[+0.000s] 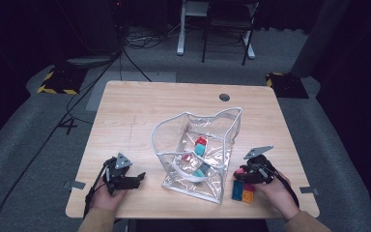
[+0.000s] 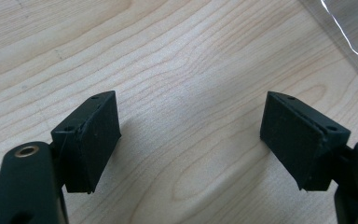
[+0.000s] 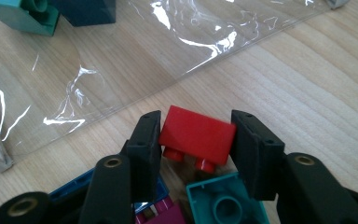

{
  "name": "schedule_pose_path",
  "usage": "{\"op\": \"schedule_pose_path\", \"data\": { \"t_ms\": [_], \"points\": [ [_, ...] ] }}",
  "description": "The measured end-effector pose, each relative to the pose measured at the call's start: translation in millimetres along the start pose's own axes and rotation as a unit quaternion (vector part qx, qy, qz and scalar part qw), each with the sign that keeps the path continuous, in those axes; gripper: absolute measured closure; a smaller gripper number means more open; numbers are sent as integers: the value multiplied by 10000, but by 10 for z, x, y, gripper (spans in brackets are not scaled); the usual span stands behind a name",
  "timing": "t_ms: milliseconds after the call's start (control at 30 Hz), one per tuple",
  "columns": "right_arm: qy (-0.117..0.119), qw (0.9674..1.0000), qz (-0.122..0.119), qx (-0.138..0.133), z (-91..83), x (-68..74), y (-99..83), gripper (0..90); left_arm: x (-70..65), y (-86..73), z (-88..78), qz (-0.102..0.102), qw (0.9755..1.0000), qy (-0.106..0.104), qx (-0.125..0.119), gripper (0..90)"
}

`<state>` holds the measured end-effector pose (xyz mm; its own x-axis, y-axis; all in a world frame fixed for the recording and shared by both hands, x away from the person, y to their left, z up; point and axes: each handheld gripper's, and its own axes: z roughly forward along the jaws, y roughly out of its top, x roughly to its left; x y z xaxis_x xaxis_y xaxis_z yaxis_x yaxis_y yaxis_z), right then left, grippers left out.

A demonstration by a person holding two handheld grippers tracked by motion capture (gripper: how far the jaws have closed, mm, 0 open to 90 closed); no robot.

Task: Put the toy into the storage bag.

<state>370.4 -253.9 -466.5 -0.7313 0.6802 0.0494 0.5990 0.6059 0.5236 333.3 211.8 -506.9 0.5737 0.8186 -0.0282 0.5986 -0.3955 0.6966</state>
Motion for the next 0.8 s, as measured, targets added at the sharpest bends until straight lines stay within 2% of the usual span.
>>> {"op": "schedule_pose_path", "data": {
  "t_ms": [333, 667, 800],
  "points": [
    [0, 9998, -46, -196, -150, -18, 57, 584, 0, 0, 0, -2, 10000, -1, 1, 203],
    [58, 9990, -144, -421, -497, -19, 226, 585, 0, 0, 0, -1, 10000, -1, 1, 203],
    [92, 9989, -179, -428, -584, -29, 288, 585, 1, 0, 0, -2, 10000, -2, -3, 203]
  ]
}}
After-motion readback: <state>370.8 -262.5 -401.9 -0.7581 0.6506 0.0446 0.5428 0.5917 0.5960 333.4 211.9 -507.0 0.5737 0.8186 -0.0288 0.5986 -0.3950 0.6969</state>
